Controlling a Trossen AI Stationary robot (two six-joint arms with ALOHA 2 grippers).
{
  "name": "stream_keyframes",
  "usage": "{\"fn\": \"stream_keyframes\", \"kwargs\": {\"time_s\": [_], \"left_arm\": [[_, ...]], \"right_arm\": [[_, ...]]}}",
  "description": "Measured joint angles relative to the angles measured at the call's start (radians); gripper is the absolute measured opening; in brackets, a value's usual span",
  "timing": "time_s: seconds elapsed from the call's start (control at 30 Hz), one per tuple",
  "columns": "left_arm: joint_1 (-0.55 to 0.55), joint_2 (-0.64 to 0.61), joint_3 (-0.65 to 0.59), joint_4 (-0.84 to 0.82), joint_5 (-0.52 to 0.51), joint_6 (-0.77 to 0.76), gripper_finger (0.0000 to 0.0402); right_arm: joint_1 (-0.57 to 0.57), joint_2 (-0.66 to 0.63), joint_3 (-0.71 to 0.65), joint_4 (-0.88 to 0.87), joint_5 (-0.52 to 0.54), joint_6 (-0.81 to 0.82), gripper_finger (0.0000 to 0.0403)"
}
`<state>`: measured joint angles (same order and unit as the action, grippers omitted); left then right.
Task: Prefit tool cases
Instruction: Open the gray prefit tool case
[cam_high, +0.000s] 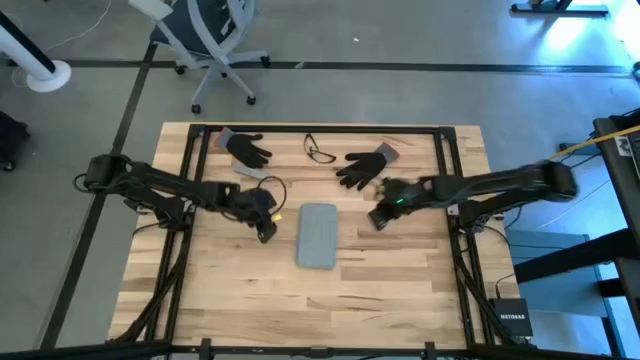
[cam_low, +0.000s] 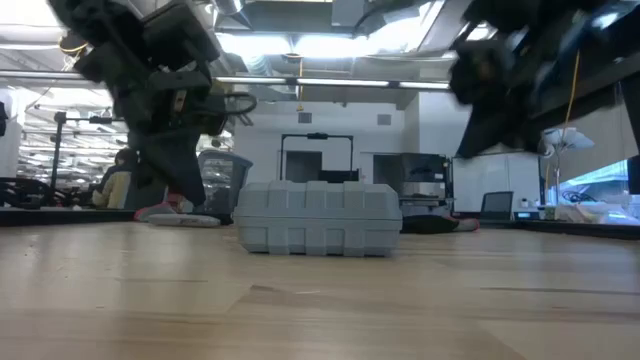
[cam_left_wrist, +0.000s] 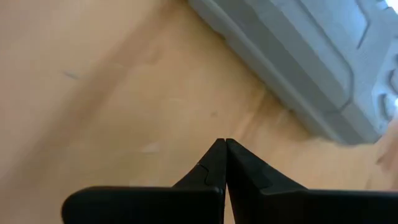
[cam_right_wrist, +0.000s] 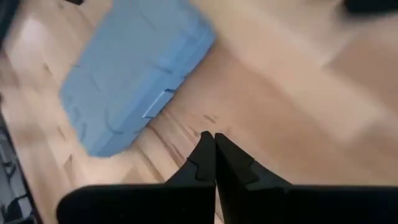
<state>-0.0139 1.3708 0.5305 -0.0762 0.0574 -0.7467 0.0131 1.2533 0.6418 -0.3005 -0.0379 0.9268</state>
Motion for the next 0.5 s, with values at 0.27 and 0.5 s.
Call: {"fn": "stream_keyframes", "kwargs": {"time_s": [0.27,0.5], "left_arm": [[-0.045,0.184,0.024,0.072,-0.042,-0.085,0.0],[-0.037,0.26,0.097,0.101,-0.16,-0.062,0.0]], "right_arm": [[0.045,0.406,0.057,0.283,-0.042,0.097,0.0],[0.047,0.53,0.126,0.404,0.026,0.117,0.0]]}}
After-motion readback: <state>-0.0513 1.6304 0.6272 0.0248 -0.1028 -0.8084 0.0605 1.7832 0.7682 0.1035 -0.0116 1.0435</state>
